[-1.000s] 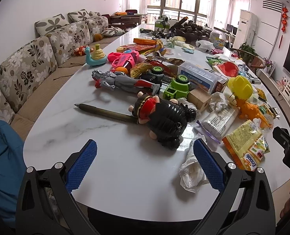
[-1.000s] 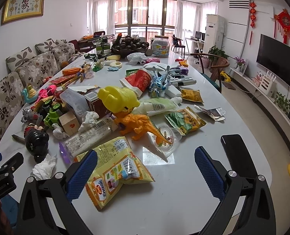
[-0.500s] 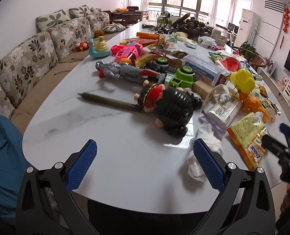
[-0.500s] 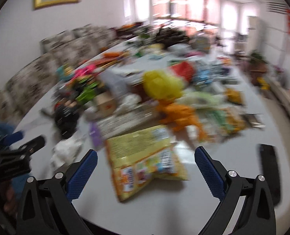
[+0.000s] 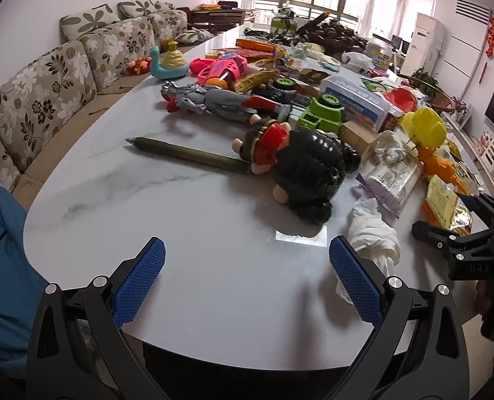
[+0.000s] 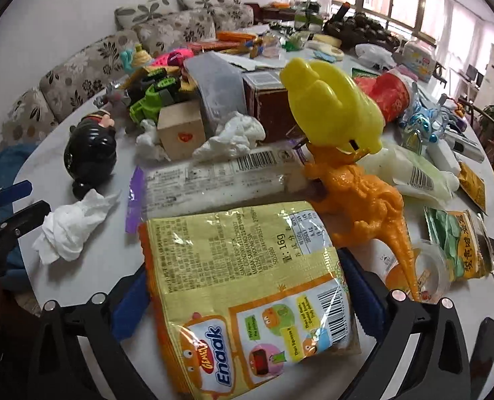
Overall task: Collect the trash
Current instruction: 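Grasp the yellow Enaak snack bag with the right tool while the left tool grasps the white tissue, then carry both items into the dark bin and open both tools, then grasp the yellow toy with the right tool while the left tool grasps the black toy figure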
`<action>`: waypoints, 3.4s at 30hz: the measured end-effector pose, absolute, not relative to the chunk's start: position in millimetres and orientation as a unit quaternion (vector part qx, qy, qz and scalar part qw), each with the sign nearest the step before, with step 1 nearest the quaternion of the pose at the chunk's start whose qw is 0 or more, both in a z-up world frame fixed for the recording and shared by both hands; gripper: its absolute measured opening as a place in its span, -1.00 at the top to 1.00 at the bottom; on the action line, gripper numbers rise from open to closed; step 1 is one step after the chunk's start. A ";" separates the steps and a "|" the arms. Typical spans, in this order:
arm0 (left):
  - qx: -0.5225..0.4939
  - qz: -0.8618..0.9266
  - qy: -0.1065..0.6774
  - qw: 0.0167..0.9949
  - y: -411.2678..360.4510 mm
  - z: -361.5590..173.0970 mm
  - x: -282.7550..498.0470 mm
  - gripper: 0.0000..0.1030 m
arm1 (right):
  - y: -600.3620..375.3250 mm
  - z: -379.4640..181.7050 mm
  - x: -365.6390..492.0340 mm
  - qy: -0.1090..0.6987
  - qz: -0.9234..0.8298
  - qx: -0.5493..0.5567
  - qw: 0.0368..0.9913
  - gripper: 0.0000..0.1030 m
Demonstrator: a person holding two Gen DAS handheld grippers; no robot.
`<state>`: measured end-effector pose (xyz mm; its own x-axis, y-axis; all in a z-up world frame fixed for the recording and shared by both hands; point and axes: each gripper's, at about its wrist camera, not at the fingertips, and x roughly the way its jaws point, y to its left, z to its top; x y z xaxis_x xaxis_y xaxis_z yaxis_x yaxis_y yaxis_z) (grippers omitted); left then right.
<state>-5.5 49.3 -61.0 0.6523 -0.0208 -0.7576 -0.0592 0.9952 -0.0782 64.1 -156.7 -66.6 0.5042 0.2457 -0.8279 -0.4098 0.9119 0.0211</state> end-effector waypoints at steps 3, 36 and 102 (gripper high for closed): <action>-0.023 -0.003 0.396 0.918 39.9 -58.8 -15.3 -0.87 | -160.8 -57.9 58.4 0.450 0.189 -0.082 0.869 0.01; 0.124 -0.253 0.305 0.910 -13.5 -25.8 -150.5 0.34 | -203.5 -40.9 -142.1 0.399 0.305 0.010 0.865 0.18; -0.005 -0.044 0.311 0.949 32.5 -16.2 14.6 -0.24 | -223.5 20.9 -58.1 0.269 0.167 0.034 0.948 -0.38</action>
<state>14.6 32.5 -16.2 0.8026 -0.0871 -0.5902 0.0805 0.9960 -0.0376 -58.1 -223.5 20.9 0.7994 0.3351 -0.4987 -0.2990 0.9418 0.1537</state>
